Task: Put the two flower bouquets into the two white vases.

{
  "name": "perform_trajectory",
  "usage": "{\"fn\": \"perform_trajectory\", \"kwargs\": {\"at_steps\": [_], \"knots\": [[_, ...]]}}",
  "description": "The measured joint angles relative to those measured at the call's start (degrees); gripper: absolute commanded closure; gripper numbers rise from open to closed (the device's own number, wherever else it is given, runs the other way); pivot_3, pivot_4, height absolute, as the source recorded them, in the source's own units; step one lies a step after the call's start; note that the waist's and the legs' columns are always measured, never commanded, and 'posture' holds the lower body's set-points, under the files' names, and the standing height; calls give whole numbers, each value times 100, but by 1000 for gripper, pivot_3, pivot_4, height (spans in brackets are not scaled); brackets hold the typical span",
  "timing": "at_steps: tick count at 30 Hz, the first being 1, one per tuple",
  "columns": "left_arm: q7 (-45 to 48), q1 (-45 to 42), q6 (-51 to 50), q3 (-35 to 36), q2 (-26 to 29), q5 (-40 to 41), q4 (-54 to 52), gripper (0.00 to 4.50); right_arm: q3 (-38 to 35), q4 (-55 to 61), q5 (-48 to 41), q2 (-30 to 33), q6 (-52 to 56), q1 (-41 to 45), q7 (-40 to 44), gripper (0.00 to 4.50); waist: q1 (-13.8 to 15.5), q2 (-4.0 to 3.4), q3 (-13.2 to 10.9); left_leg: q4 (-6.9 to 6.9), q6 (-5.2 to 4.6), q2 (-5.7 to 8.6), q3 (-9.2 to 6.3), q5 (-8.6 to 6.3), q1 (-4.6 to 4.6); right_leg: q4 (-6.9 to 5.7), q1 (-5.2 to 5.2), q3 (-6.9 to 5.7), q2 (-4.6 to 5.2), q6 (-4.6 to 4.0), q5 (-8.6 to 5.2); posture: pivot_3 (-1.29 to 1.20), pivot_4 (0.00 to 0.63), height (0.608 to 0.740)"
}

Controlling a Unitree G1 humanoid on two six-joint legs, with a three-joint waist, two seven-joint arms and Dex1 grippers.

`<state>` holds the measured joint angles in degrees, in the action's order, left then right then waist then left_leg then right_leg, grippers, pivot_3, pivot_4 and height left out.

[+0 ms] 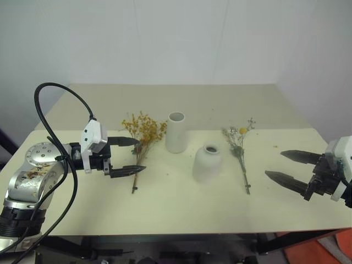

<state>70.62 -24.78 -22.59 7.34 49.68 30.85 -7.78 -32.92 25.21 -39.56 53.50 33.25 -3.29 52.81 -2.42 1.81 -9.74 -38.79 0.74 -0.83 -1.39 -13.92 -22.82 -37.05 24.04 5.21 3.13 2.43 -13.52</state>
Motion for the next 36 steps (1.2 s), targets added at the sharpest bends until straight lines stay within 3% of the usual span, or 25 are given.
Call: {"fn": "perform_trajectory", "kwargs": {"at_steps": [11, 19, 26, 29, 36], "knots": [[-114, 16, 7, 3, 1, -26, -81, 7, 105, -166, 10, 0, 0, 233, 27, 14, 0, 0, 0, 0, 0, 0, -1, 0, 0, 0, 0, 0, 0, -1, 0, 0, 150, 740], [-179, -703, 12, -200, -251, -44, -10, 7, 871, -215, 466, 4, 347, 816, -784, 14, 3, 0, 0, -6, 0, 2, -1, 0, -1, -2, 0, 0, 0, 0, 2, 0, 150, 740], [-126, -1934, -123, -1088, -999, -371, 857, 7, 2033, -467, 565, -52, 2759, 2501, -2258, 14, -12, 0, 0, -10, -1, 5, -2, 0, -14, -3, 12, 1, 0, -2, 5, 0, 150, 740], [41, -2464, -110, -1438, -1323, -522, 1166, 7, 2548, -827, 567, -75, 3927, 3392, -2555, 14, -3, 0, 0, -9, -2, 6, -5, 0, -18, -2, 14, -2, 0, -3, 6, 0, 150, 740], [279, -3421, -184, -1826, -1893, -807, 1955, 7, 3336, -2084, 790, -503, 5275, 4668, -2811, 14, -4, 0, 0, -12, -4, 8, -6, 0, -31, 0, 23, -5, 2, -2, 6, 0, 150, 740]]}}
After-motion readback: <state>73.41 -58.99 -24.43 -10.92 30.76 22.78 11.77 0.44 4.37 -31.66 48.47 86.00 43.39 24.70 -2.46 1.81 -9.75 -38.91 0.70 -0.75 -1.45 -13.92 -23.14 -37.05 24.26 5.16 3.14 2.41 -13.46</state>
